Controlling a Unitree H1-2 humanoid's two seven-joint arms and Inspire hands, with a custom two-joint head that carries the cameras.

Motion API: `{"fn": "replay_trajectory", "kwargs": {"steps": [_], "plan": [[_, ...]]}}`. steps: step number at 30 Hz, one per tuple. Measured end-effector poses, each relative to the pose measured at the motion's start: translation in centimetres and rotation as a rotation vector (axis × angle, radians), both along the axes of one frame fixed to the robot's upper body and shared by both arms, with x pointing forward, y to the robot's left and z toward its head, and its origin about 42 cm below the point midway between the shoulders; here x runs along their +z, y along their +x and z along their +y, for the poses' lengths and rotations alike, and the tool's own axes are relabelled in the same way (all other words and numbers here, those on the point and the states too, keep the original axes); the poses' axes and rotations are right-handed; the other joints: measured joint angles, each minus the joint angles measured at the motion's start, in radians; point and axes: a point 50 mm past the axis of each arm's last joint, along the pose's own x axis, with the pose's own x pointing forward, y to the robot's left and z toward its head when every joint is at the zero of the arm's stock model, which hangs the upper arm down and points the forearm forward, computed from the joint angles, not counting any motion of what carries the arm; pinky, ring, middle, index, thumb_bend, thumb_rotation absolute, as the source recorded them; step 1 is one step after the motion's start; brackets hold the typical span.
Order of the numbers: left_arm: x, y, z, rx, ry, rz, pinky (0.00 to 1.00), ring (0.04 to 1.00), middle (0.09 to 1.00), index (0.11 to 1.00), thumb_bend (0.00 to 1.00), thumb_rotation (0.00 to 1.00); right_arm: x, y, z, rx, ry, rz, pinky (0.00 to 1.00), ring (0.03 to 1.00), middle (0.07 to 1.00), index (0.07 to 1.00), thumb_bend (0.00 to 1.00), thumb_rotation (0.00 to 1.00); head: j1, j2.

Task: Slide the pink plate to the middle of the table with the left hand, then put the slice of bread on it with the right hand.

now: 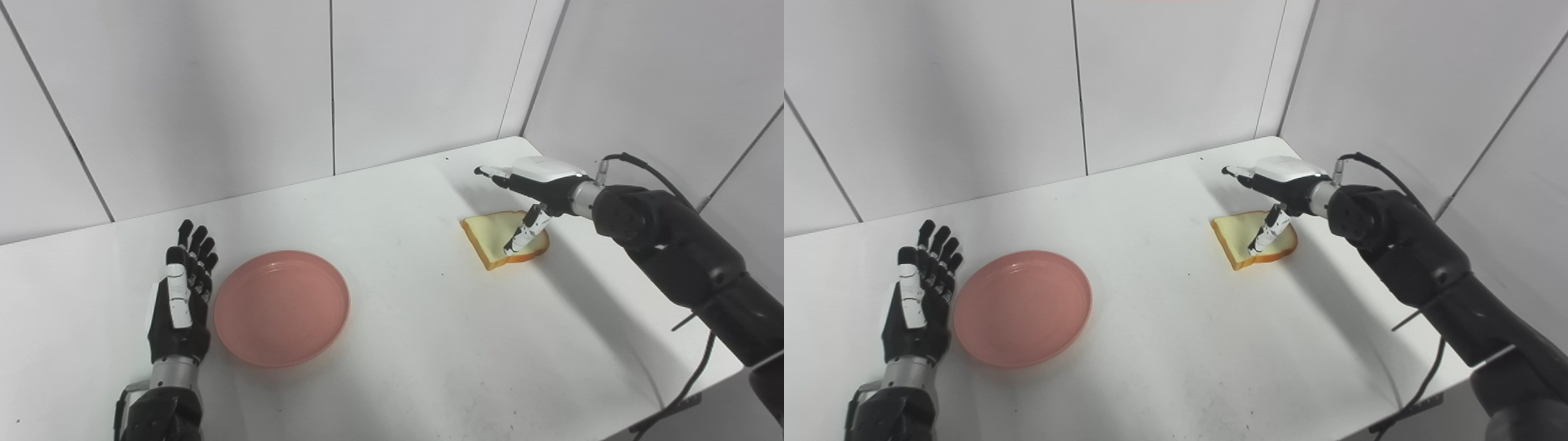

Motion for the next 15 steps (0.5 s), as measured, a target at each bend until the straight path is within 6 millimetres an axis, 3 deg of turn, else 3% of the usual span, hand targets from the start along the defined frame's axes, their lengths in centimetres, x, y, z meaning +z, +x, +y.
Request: {"fn": "replay_trajectory", "kwargs": {"steps": [5, 9, 15], "plan": [[0.1, 0.1, 0.1, 0.001, -0.001, -0.014, 1.00, 0.988, 0.986, 0.975, 0.80, 1.00, -0.4, 0.7, -0.4, -0.014, -0.077, 0.049, 1.00, 1.000, 0.999, 1.000, 1.00, 0.27, 0.002, -0.003], [0.1, 0.1, 0.1, -0.002, -0.004, -0.020, 0.99, 0.979, 0.978, 0.970, 0.78, 1.00, -1.3, 1.0, -0.7, -0.023, -0.133, 0.089, 1.00, 1.000, 0.998, 1.000, 1.00, 0.23, 0.005, -0.005], [0.1, 0.1, 0.1, -0.003, -0.004, -0.022, 0.99, 0.983, 0.983, 0.980, 0.78, 1.00, -1.9, 1.4, -0.6, 0.002, -0.185, 0.116, 1.00, 1.000, 1.000, 1.000, 1.00, 0.29, 0.011, -0.006]]}}
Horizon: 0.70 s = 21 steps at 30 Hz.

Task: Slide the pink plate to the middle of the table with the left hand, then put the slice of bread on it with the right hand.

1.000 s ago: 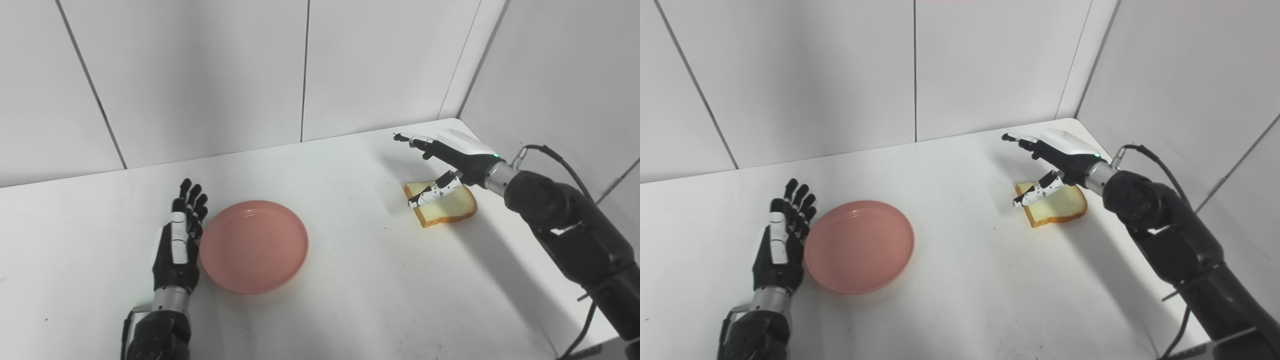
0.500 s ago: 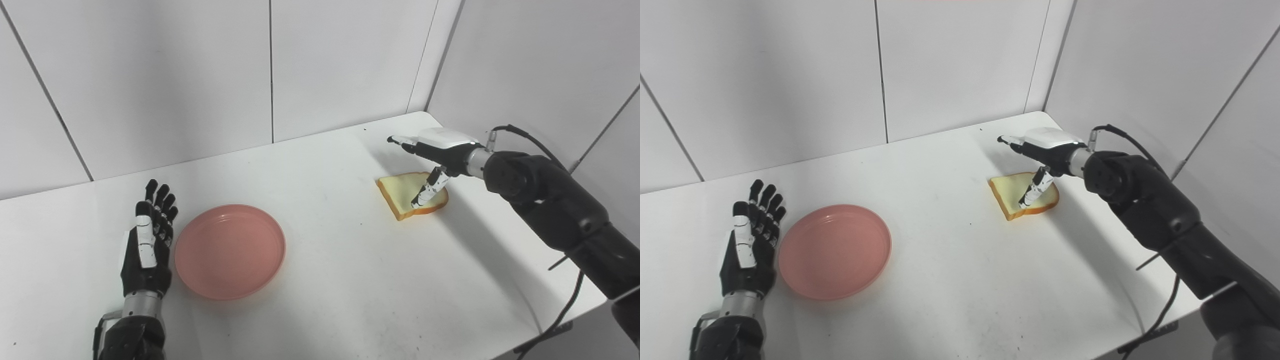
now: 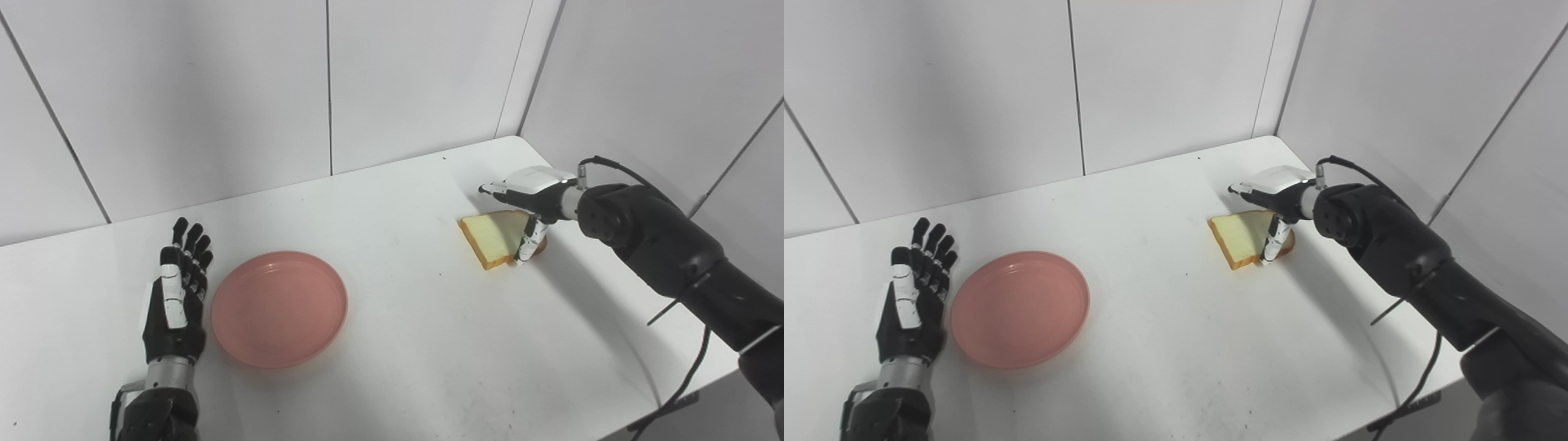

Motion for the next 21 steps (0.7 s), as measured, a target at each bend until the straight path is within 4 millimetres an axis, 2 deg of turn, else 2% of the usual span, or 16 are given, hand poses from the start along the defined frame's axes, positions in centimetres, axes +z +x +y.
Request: {"fn": "replay_trajectory", "kwargs": {"steps": [8, 10, 14, 16, 18, 19, 21], "plan": [[0.1, 0.0, 0.0, 0.000, 0.001, -0.004, 0.99, 0.989, 0.987, 0.982, 0.77, 1.00, -0.7, 0.5, 0.0, 0.004, -0.030, 0.028, 1.00, 1.000, 0.989, 1.000, 1.00, 0.28, 0.002, 0.003], [0.1, -0.1, 0.0, 0.001, 0.001, -0.007, 1.00, 0.990, 0.987, 0.981, 0.78, 1.00, -1.0, 0.6, 0.1, 0.003, -0.027, 0.034, 1.00, 1.000, 0.980, 0.998, 1.00, 0.24, 0.003, 0.006], [0.1, -0.1, 0.1, 0.002, 0.002, -0.008, 0.99, 0.981, 0.980, 0.975, 0.77, 1.00, -1.4, 0.7, 0.0, 0.000, 0.012, 0.019, 0.96, 0.944, 0.944, 0.956, 1.00, 0.20, 0.008, 0.006], [0.1, -0.1, 0.1, 0.002, 0.002, -0.008, 0.98, 0.974, 0.976, 0.974, 0.78, 1.00, -1.5, 0.8, 0.1, -0.008, 0.060, -0.004, 0.90, 0.891, 0.893, 0.934, 1.00, 0.21, 0.008, 0.008], [0.1, -0.1, 0.1, 0.002, 0.001, -0.009, 0.98, 0.972, 0.975, 0.973, 0.79, 0.99, -1.5, 0.9, 0.1, -0.004, 0.081, -0.020, 0.79, 0.832, 0.843, 0.895, 0.97, 0.19, 0.008, 0.008], [0.1, -0.1, 0.1, 0.002, 0.001, -0.009, 0.99, 0.982, 0.984, 0.980, 0.79, 1.00, -1.5, 0.9, 0.2, 0.001, 0.085, -0.023, 0.69, 0.764, 0.789, 0.830, 0.92, 0.15, 0.008, 0.008], [0.2, -0.1, 0.1, 0.002, 0.000, -0.011, 1.00, 0.989, 0.991, 0.986, 0.79, 1.00, -1.4, 0.9, 0.2, 0.013, 0.098, -0.045, 0.63, 0.713, 0.749, 0.784, 0.89, 0.12, 0.006, 0.012]]}}
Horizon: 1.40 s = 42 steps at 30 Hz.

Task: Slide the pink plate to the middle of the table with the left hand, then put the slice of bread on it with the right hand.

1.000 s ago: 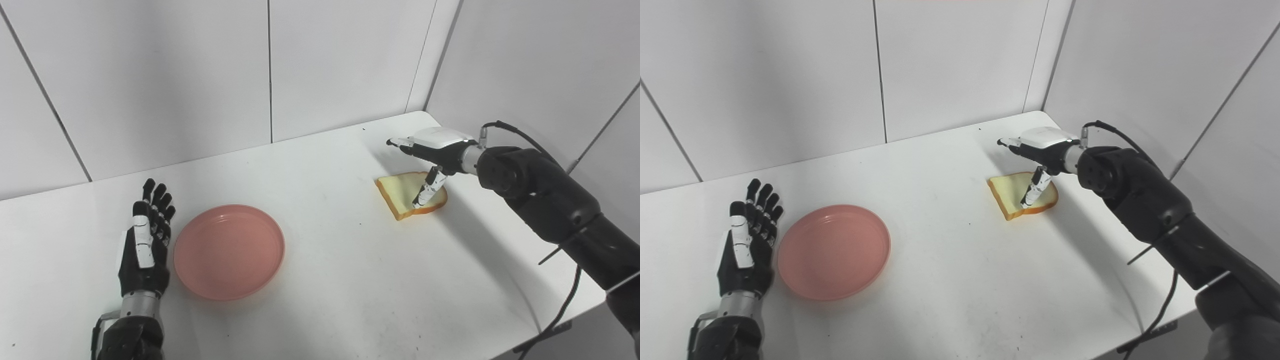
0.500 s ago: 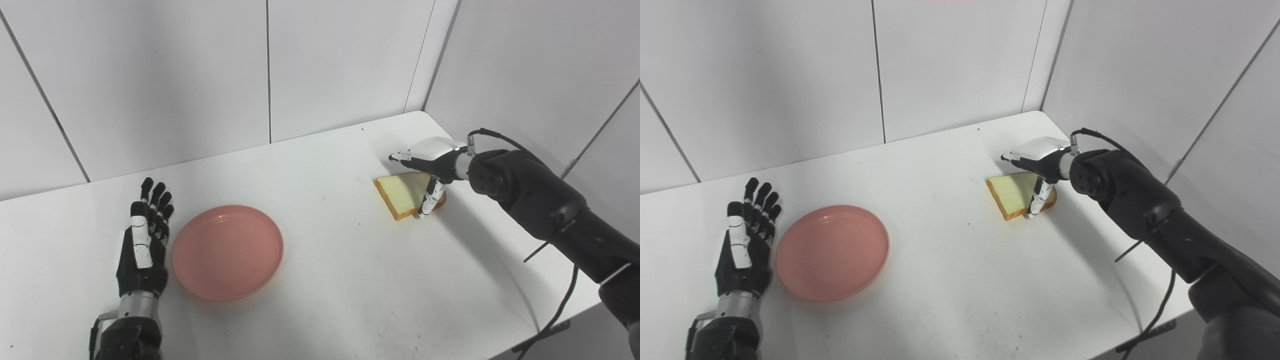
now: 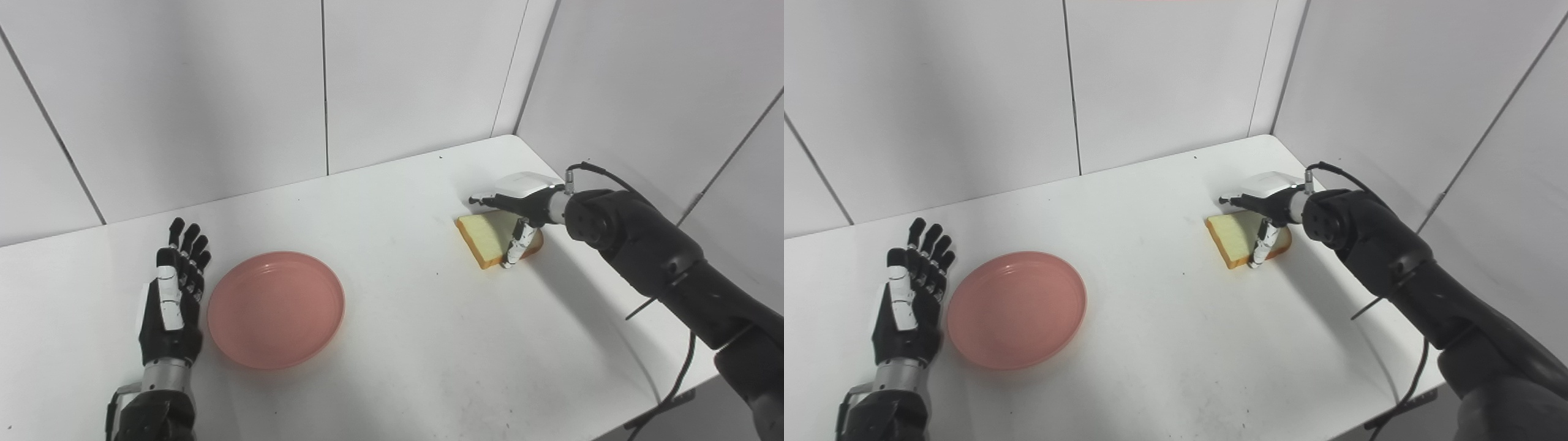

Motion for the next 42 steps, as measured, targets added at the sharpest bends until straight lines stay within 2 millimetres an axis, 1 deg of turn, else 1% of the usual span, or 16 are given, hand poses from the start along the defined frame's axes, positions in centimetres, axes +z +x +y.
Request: {"fn": "replay_trajectory", "kwargs": {"steps": [1, 2, 3, 7, 11, 19, 25, 28, 30, 34, 35, 36, 38, 40, 41, 42], "plan": [[0.0, 0.0, 0.0, 0.000, -0.002, -0.001, 1.00, 0.995, 0.996, 0.990, 0.79, 1.00, 0.1, 0.0, 0.0, 0.002, 0.010, -0.009, 0.59, 0.662, 0.715, 0.753, 0.87, 0.11, 0.002, -0.002], [0.0, 0.0, 0.0, 0.000, -0.002, -0.001, 1.00, 0.995, 0.994, 0.987, 0.79, 0.99, 0.1, 0.0, -0.1, 0.006, 0.015, -0.019, 0.52, 0.581, 0.650, 0.686, 0.83, 0.09, 0.005, 0.000], [0.0, 0.0, 0.0, 0.001, -0.003, -0.001, 1.00, 0.994, 0.992, 0.982, 0.80, 0.99, 0.1, 0.0, -0.1, 0.010, 0.018, -0.024, 0.45, 0.512, 0.556, 0.585, 0.68, 0.04, 0.006, 0.000], [0.1, -0.4, 0.3, 0.006, -0.004, 0.009, 1.00, 0.995, 0.996, 0.988, 0.80, 0.99, -0.2, -0.1, -0.5, 0.029, 0.039, -0.092, 0.37, 0.437, 0.497, 0.488, 0.54, 0.00, 0.006, 0.002], [0.0, -0.4, 0.3, 0.005, -0.002, 0.014, 1.00, 0.996, 0.997, 0.990, 0.80, 0.99, 0.0, -0.1, -0.2, 0.045, 0.049, -0.143, 0.36, 0.426, 0.487, 0.486, 0.53, 0.00, 0.014, 0.006], [0.1, -0.6, 0.2, 0.003, 0.000, 0.009, 1.00, 0.990, 0.996, 0.997, 0.80, 0.99, 1.1, 0.0, 1.6, 0.117, 0.043, -0.191, 0.31, 0.382, 0.457, 0.504, 0.53, 0.00, 0.041, 0.015], [0.3, -1.1, 0.1, 0.001, -0.002, 0.002, 0.99, 0.981, 0.991, 0.994, 0.79, 0.99, 2.5, -0.1, 4.2, 0.246, 0.061, -0.277, 0.33, 0.392, 0.463, 0.499, 0.53, 0.00, 0.057, 0.018], [0.3, -1.2, -0.2, -0.004, 0.008, -0.002, 1.00, 0.970, 0.980, 0.982, 0.78, 1.00, 3.5, 0.0, 5.7, 0.297, 0.077, -0.312, 0.32, 0.382, 0.455, 0.507, 0.53, 0.00, 0.093, 0.031], [0.3, -1.3, -0.2, 0.002, 0.015, 0.008, 1.00, 0.969, 0.977, 0.977, 0.77, 1.00, 4.4, -0.1, 7.4, 0.346, 0.093, -0.347, 0.32, 0.381, 0.455, 0.509, 0.53, 0.00, 0.097, 0.032], [0.4, -1.5, -0.8, 0.009, 0.029, 0.023, 1.00, 0.980, 0.987, 0.985, 0.74, 1.00, 5.7, 0.2, 10.1, 0.420, 0.136, -0.374, 0.33, 0.387, 0.464, 0.500, 0.53, 0.00, 0.172, 0.055], [0.4, -1.7, -0.9, 0.013, 0.027, 0.026, 1.00, 0.984, 0.990, 0.988, 0.73, 1.00, 6.0, 0.4, 10.8, 0.434, 0.152, -0.388, 0.33, 0.389, 0.463, 0.499, 0.53, 0.00, 0.214, 0.064], [0.3, -1.8, -1.2, 0.015, 0.027, 0.030, 1.00, 0.988, 0.994, 0.990, 0.71, 1.00, 6.2, 0.6, 11.3, 0.445, 0.161, -0.400, 0.33, 0.389, 0.459, 0.502, 0.53, 0.00, 0.215, 0.064], [0.3, -2.0, -1.7, 0.015, 0.028, 0.039, 1.00, 0.997, 1.000, 0.999, 0.70, 1.00, 6.5, 0.7, 12.6, 0.473, 0.172, -0.422, 0.31, 0.374, 0.453, 0.505, 0.53, 0.00, 0.296, 0.069], [0.3, -2.2, -2.0, 0.018, 0.047, 0.042, 1.00, 0.999, 1.000, 1.000, 0.70, 1.00, 6.5, 0.9, 14.4, 0.511, 0.200, -0.439, 0.30, 0.368, 0.453, 0.507, 0.53, 0.00, 0.302, 0.071], [0.3, -2.3, -2.1, 0.019, 0.049, 0.044, 1.00, 1.000, 1.000, 1.000, 0.72, 1.00, 6.4, 0.9, 15.6, 0.535, 0.218, -0.443, 0.29, 0.361, 0.452, 0.506, 0.53, 0.00, 0.354, 0.074], [0.3, -2.3, -2.1, 0.021, 0.047, 0.044, 1.00, 1.000, 1.000, 1.000, 0.72, 1.00, 6.3, 0.9, 16.1, 0.545, 0.228, -0.445, 0.29, 0.358, 0.451, 0.506, 0.53, 0.00, 0.354, 0.074]]}}
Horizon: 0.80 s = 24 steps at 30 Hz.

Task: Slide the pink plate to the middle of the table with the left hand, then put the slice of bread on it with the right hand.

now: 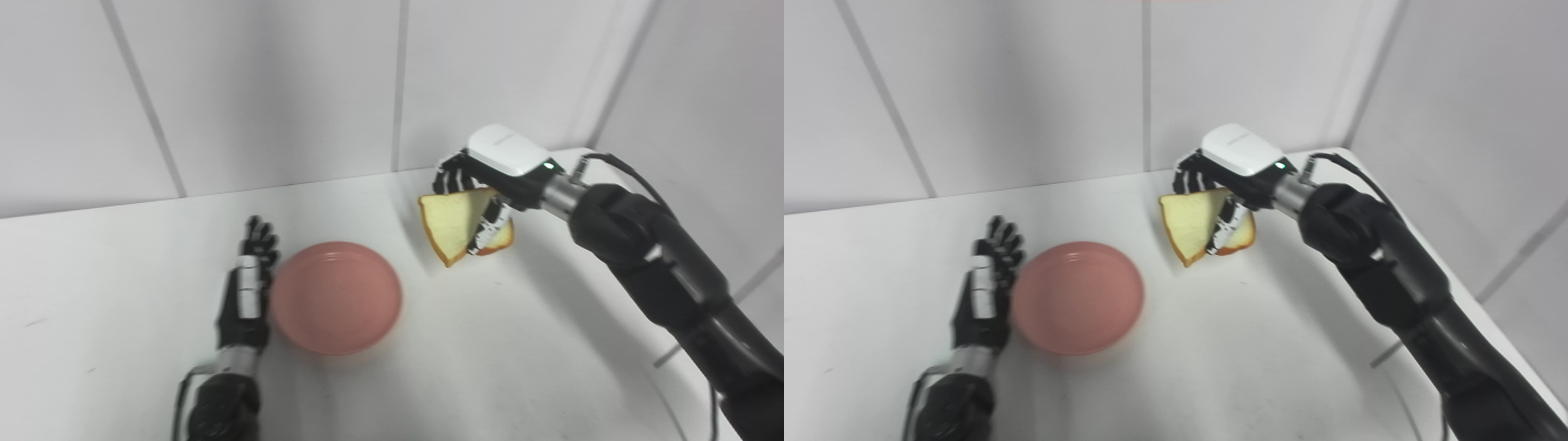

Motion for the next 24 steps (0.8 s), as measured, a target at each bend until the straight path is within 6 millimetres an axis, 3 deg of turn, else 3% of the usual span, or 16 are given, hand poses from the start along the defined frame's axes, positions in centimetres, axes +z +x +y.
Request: {"fn": "replay_trajectory", "kwargs": {"steps": [6, 14, 19, 24], "plan": [[-0.1, -0.1, -0.6, 0.010, -0.019, 0.011, 1.00, 1.000, 1.000, 0.997, 0.73, 1.00, -1.0, 0.5, 5.4, 0.109, 0.030, 0.019, 0.29, 0.360, 0.448, 0.509, 0.53, 0.00, 0.081, 0.023], [0.0, -0.3, -1.4, 0.043, 0.002, 0.001, 1.00, 0.996, 0.985, 0.977, 0.73, 1.00, -0.5, 0.4, 12.4, 0.258, 0.037, 0.020, 0.28, 0.351, 0.448, 0.499, 0.53, 0.00, 0.120, 0.020], [0.0, -0.4, -1.6, 0.055, -0.003, 0.001, 1.00, 0.990, 0.980, 0.970, 0.73, 1.00, -1.5, 0.4, 14.7, 0.273, 0.023, 0.102, 0.31, 0.375, 0.456, 0.501, 0.53, 0.00, 0.133, 0.025], [0.0, -0.4, -1.8, 0.062, -0.002, -0.005, 1.00, 1.000, 0.989, 0.977, 0.72, 1.00, -3.8, 1.6, 14.9, 0.236, -0.018, 0.160, 0.29, 0.370, 0.455, 0.498, 0.53, 0.00, 0.155, 0.025]]}}
